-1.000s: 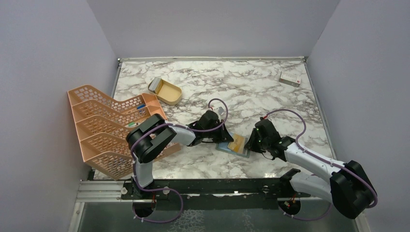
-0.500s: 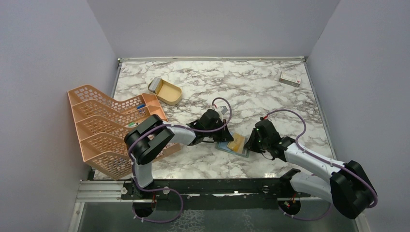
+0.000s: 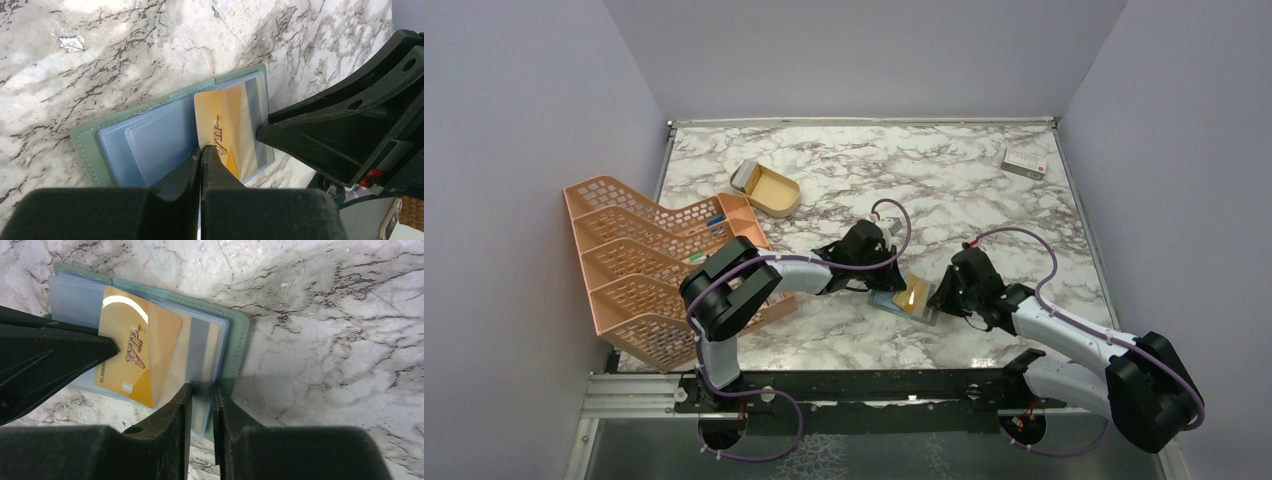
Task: Put the credit cards into the card holder
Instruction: Insert the credit card into the card holder.
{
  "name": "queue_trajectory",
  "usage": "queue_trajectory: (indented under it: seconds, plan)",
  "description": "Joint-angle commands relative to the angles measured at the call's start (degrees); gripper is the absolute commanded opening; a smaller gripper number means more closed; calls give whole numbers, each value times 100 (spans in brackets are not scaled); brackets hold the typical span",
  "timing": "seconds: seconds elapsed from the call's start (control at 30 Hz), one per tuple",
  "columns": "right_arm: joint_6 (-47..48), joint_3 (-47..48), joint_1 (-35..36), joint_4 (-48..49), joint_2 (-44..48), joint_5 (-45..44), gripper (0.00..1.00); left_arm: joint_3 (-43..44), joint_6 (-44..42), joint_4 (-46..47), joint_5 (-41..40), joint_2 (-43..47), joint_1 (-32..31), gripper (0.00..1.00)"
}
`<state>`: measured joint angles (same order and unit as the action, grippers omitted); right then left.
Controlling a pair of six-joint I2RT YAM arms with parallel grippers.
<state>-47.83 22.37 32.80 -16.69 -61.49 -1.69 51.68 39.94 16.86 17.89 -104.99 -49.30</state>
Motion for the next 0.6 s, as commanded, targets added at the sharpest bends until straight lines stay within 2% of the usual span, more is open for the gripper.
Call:
queue_trajectory:
  seconds: [0.0,0.17,0.57]
  plan:
    - [-50,-215,78,-39,-144,310,18,61,-157,-355,-140,105,35,0]
    - [-43,-207,78,-2,-221,310,17,-288,451,32,-87,189,113,0]
    - [-51,-225,75,-20,-214,289,17,-458,674,80,-265,244,139,0]
